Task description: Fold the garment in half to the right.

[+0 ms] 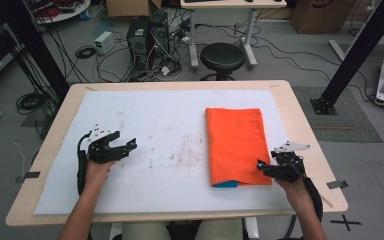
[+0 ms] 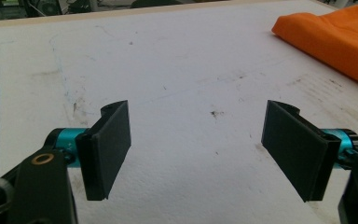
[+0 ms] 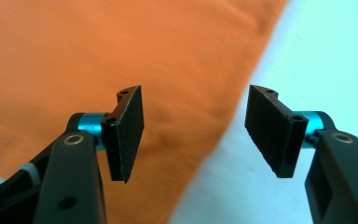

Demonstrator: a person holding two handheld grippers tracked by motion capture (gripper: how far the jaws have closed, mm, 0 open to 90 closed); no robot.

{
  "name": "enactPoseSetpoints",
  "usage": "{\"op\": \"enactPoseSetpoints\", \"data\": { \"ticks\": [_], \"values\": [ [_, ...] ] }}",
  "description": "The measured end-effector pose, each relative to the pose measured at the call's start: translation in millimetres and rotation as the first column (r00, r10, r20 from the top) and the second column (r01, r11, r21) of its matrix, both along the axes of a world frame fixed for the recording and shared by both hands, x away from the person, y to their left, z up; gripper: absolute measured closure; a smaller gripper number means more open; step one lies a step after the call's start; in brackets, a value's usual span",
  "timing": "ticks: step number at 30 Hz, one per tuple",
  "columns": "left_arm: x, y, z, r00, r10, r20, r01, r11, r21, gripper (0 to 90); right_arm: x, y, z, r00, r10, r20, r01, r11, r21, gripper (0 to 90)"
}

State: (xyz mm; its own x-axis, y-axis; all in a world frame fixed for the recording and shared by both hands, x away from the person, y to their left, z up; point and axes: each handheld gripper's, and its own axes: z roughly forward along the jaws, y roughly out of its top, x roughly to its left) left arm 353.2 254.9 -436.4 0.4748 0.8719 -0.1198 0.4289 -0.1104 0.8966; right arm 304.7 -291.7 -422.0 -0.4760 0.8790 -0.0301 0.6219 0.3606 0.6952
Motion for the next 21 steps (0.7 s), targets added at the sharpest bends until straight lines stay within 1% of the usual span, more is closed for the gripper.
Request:
{"op": "enactPoseSetpoints", "data": {
  "ticks": [2,4,5,7,8,10,11,12,13,15,16,17,19,20,21],
  "values": [
    [0.0,-0.4,0.1,1.0000,0.000,0.000,0.000,1.0000,0.000,24.0,-0.8,4.5,1.4,0.9998,0.019,0.005,-0.019,1.000,0.025,35.4],
    [0.1,-0.8,0.0,1.0000,0.000,0.000,0.000,1.0000,-0.002,24.0,-0.4,11.9,3.3,0.9993,0.036,0.007,-0.036,0.998,0.047,31.2],
    [0.0,-1.0,-0.1,1.0000,-0.002,-0.001,0.002,1.0000,-0.003,24.0,0.0,16.2,4.5,0.9988,0.048,0.007,-0.048,0.997,0.059,30.5],
    [0.0,-0.9,-0.1,1.0000,-0.002,-0.002,0.002,1.0000,-0.002,24.0,0.2,28.0,6.8,0.9965,0.083,0.003,-0.083,0.993,0.082,27.4],
    [0.1,-0.8,-0.3,1.0000,-0.001,-0.002,0.001,1.0000,-0.003,24.0,0.0,35.2,7.4,0.9941,0.109,0.000,-0.108,0.990,0.085,27.2],
    [0.4,-0.8,-0.9,1.0000,-0.002,-0.004,0.002,1.0000,-0.001,23.9,0.0,50.2,7.4,0.9880,0.154,-0.007,-0.153,0.986,0.072,27.2],
    [0.3,-1.0,-1.1,1.0000,-0.002,-0.005,0.002,1.0000,0.000,24.0,1.1,58.2,6.3,0.9839,0.178,-0.012,-0.177,0.983,0.057,27.3],
    [0.3,-1.5,-1.4,1.0000,-0.002,-0.006,0.002,1.0000,-0.003,23.9,2.2,62.2,5.3,0.9816,0.190,-0.017,-0.190,0.981,0.041,27.4],
    [0.1,-1.7,-1.3,1.0000,-0.004,-0.007,0.004,1.0000,0.000,24.0,3.7,66.7,2.9,0.9804,0.195,-0.029,-0.194,0.981,0.028,27.5],
    [-0.1,-2.0,-1.2,1.0000,-0.007,-0.005,0.007,1.0000,0.004,24.0,6.6,73.1,-3.4,0.9771,0.204,-0.062,-0.205,0.979,-0.016,27.7],
    [0.0,-2.0,-1.3,1.0000,-0.006,-0.006,0.006,1.0000,0.004,23.9,6.7,75.2,-5.4,0.9760,0.207,-0.069,-0.209,0.977,-0.029,28.0],
    [0.2,-2.0,-1.5,1.0000,-0.005,-0.006,0.005,1.0000,0.001,23.9,6.7,77.1,-7.3,0.9741,0.214,-0.073,-0.217,0.976,-0.035,28.4],
    [0.0,-1.7,-1.1,1.0000,-0.003,-0.005,0.003,1.0000,-0.001,23.9,6.1,78.0,-5.5,0.9746,0.213,-0.070,-0.216,0.976,-0.037,28.4],
    [-0.1,-1.2,-0.8,1.0000,-0.003,-0.002,0.003,1.0000,-0.001,24.0,5.9,76.4,-2.6,0.9754,0.212,-0.061,-0.214,0.976,-0.028,28.3],
    [-0.3,-0.9,-0.5,1.0000,-0.003,-0.001,0.003,1.0000,-0.001,24.0,5.1,74.0,1.1,0.9773,0.208,-0.039,-0.209,0.978,-0.007,27.8]
  ]
}}
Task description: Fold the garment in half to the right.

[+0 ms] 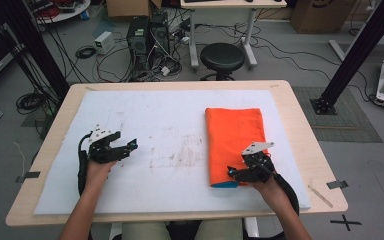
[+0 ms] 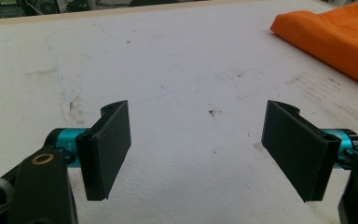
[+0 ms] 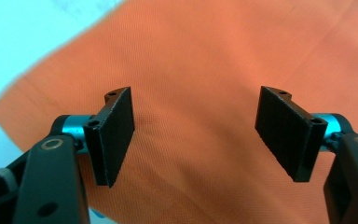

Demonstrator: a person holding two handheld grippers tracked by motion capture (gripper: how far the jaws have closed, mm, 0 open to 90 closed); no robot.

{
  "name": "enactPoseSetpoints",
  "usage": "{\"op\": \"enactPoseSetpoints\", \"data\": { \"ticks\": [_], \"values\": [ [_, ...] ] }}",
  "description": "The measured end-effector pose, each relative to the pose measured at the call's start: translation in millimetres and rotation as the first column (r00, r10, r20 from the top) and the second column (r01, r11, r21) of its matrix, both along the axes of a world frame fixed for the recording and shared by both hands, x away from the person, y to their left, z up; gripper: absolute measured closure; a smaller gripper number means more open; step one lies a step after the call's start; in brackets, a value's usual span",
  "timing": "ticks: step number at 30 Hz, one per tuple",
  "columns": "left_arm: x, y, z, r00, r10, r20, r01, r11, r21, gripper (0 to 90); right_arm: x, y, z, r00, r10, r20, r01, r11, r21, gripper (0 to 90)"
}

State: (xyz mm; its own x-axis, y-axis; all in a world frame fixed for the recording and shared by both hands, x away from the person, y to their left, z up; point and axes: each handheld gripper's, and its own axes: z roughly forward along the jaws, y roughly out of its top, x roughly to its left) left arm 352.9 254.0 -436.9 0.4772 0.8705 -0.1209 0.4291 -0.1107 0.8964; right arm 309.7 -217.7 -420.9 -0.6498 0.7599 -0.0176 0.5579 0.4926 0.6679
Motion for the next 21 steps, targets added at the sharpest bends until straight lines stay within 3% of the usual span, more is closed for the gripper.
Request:
{"op": "enactPoseSetpoints", "data": {
  "ticks": [4,9,17,21],
  "values": [
    [-1.4,1.2,1.3,0.9999,-0.004,0.015,0.004,0.9999,-0.012,23.9,-0.7,-11.0,12.1,0.9921,-0.053,0.114,0.043,0.995,0.087,20.8],
    [-5.2,-0.6,3.0,0.9989,-0.028,0.036,0.030,0.9991,-0.029,23.0,2.8,-25.2,17.2,0.9673,-0.139,0.212,0.104,0.980,0.168,20.8],
    [-8.9,-3.2,2.8,0.9962,-0.058,0.064,0.060,0.9976,-0.035,23.3,3.7,-43.2,20.8,0.9435,-0.228,0.240,0.165,0.952,0.256,20.8],
    [-11.0,-3.8,2.3,0.9953,-0.068,0.069,0.070,0.9970,-0.031,23.3,-0.9,-47.5,21.7,0.9366,-0.238,0.257,0.165,0.947,0.275,20.8]
  ]
}}
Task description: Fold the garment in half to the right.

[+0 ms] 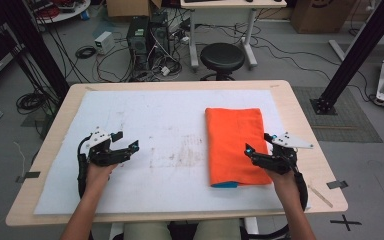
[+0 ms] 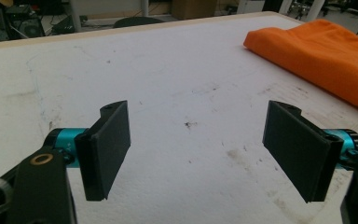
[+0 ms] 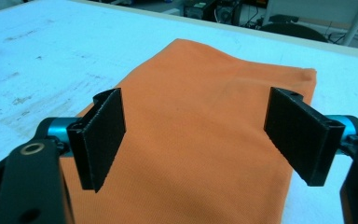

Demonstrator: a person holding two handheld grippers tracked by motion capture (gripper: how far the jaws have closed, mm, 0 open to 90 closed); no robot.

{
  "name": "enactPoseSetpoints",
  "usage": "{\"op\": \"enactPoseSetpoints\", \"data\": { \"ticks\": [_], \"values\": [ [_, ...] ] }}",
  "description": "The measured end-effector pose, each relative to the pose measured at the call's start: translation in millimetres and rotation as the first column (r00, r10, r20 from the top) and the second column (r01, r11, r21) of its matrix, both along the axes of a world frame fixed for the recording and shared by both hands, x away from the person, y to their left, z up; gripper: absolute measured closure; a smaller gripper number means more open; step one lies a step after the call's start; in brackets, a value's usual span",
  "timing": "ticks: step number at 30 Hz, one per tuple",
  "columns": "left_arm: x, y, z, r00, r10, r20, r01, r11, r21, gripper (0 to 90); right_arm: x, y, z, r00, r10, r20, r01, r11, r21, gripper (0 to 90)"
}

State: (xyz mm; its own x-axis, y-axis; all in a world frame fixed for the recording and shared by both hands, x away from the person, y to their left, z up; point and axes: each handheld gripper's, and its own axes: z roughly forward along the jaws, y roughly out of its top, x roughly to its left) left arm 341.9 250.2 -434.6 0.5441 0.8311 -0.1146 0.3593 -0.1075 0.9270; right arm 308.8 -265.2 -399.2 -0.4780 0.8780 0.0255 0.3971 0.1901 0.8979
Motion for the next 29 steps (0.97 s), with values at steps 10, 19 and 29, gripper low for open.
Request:
{"op": "enactPoseSetpoints", "data": {
  "ticks": [10,19,29],
  "values": [
    [-10.6,1.7,3.6,0.9995,-0.014,0.027,0.014,0.9999,-0.004,23.3,-14.0,-3.2,3.3,0.9986,-0.002,0.052,0.001,1.000,0.006,20.8],
    [-14.5,6.2,1.1,0.9997,-0.007,0.025,0.007,0.9999,-0.009,23.3,-21.5,-6.6,3.2,0.9980,-0.003,0.062,0.003,1.000,-0.001,20.8],
    [-13.6,8.1,-0.3,0.9997,0.004,0.023,-0.004,0.9999,-0.014,23.3,-23.2,-9.6,3.2,0.9980,-0.008,0.062,0.008,1.000,0.001,20.8]
  ]
}}
